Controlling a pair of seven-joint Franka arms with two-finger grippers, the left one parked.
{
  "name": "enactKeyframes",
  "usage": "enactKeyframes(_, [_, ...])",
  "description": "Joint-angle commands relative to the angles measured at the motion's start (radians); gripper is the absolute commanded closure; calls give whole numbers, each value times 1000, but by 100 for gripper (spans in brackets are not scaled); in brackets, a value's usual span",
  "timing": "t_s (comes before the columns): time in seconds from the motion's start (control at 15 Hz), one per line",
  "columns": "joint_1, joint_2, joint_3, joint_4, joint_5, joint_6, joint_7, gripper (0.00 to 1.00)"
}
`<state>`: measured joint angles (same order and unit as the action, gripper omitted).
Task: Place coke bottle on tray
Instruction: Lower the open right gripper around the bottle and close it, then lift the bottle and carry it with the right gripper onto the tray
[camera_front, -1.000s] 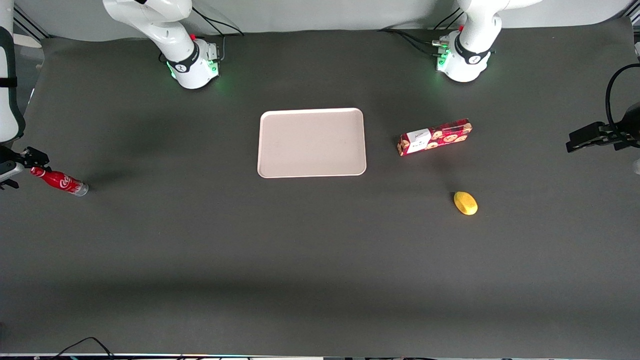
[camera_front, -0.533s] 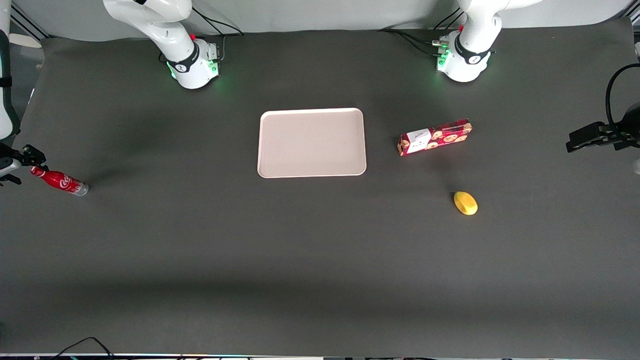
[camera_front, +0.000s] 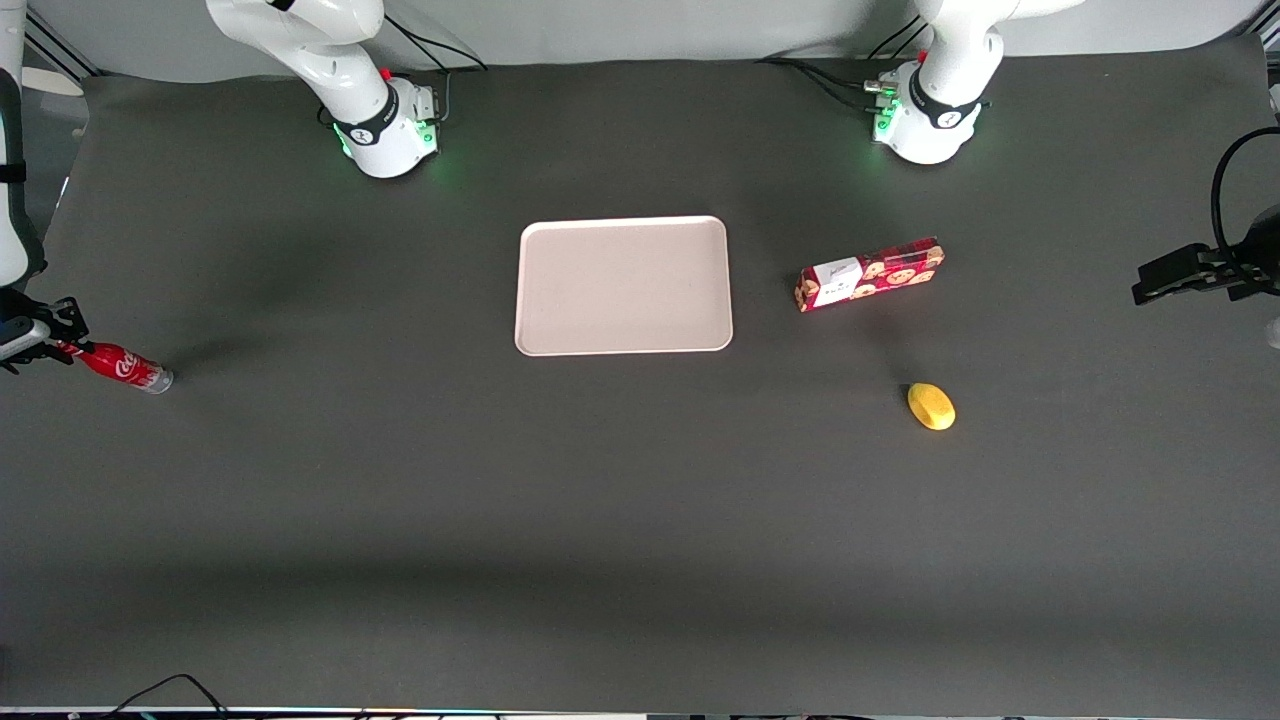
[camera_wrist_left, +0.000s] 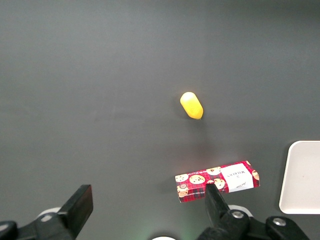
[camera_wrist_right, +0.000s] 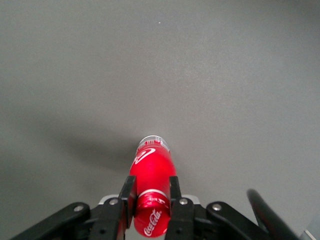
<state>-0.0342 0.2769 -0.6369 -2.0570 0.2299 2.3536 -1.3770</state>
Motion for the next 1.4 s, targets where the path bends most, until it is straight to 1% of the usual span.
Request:
enactKeyframes(0.0, [4, 2, -9, 0, 31, 0, -42, 93])
enactKeyframes(0.13, [13, -5, -10, 8, 31, -7, -30, 100])
enactKeyframes(0.27, [22, -34, -12, 30, 31, -75, -14, 100])
enactKeyframes(0.4, [30, -62, -9, 63, 14, -150, 27, 100])
enactKeyframes(0.47, [39, -82, -6, 77, -12, -183, 60, 100])
enactKeyframes(0.6, [45, -125, 20, 119, -88, -265, 180, 100])
enactKeyframes(0.8, [45, -234, 130, 149, -199, -405, 411, 100])
enactKeyframes(0.93, [42, -321, 233, 162, -265, -524, 591, 100])
enactKeyframes(1.0, [40, -353, 287, 184, -282, -603, 677, 100])
enactKeyframes(1.13, [42, -398, 382, 257, -282, -770, 830, 100])
enactKeyframes(1.33, [42, -409, 524, 409, -276, -974, 1014, 100])
